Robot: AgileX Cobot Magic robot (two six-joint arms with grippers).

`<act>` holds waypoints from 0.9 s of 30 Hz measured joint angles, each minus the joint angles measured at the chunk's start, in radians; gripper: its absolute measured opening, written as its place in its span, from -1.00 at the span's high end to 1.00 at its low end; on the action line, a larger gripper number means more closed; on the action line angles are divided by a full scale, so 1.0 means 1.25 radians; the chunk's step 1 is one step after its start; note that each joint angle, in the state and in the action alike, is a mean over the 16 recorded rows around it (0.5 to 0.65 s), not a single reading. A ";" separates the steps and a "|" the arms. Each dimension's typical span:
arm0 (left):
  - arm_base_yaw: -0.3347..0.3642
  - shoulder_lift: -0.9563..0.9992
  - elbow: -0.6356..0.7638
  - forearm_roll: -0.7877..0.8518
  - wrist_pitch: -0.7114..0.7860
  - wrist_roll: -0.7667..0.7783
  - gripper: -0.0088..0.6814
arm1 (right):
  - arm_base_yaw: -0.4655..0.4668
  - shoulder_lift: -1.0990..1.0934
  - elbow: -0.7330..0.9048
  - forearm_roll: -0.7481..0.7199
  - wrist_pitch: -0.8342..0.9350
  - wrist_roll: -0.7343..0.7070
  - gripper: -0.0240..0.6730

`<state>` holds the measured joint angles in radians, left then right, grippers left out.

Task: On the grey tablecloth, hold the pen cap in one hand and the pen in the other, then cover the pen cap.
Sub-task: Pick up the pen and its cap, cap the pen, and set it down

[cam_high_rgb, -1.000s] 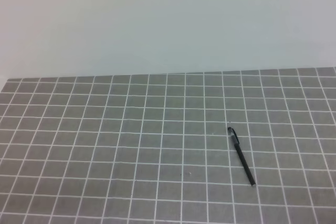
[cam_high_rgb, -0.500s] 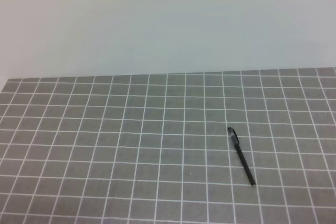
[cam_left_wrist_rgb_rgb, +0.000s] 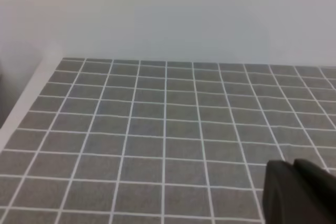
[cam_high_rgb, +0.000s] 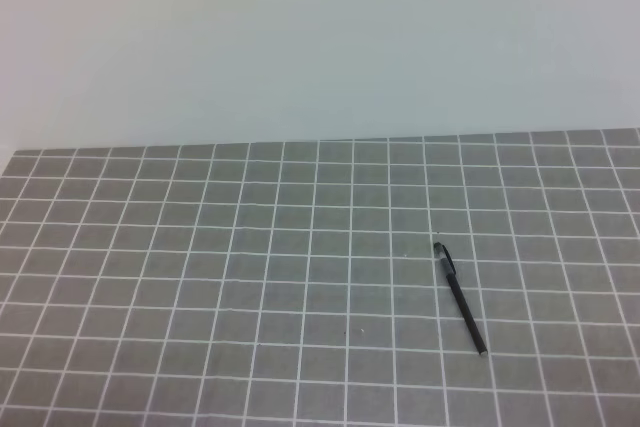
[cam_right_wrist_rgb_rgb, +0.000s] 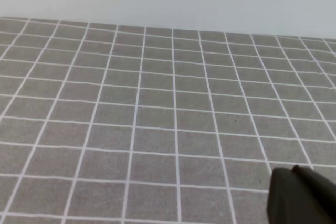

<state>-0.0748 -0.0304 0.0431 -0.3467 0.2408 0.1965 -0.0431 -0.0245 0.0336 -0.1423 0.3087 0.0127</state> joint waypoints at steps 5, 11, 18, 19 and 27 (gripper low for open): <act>0.000 0.000 0.000 0.026 0.005 -0.023 0.97 | 0.000 0.000 0.000 0.000 0.000 0.000 0.94; 0.000 0.000 0.001 0.058 0.014 -0.024 0.97 | 0.000 0.000 0.000 0.000 0.000 0.000 0.94; 0.000 0.000 0.001 0.067 0.021 -0.022 0.97 | 0.000 0.000 0.000 0.000 0.000 0.000 0.94; 0.000 0.000 0.001 0.064 0.020 -0.022 0.97 | 0.000 0.000 0.000 0.000 0.000 0.000 0.94; -0.012 0.001 0.001 0.049 0.021 -0.010 0.97 | 0.000 0.000 0.000 0.000 0.000 0.000 0.94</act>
<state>-0.0902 -0.0292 0.0449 -0.2852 0.2666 0.1840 -0.0431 -0.0245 0.0336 -0.1423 0.3087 0.0127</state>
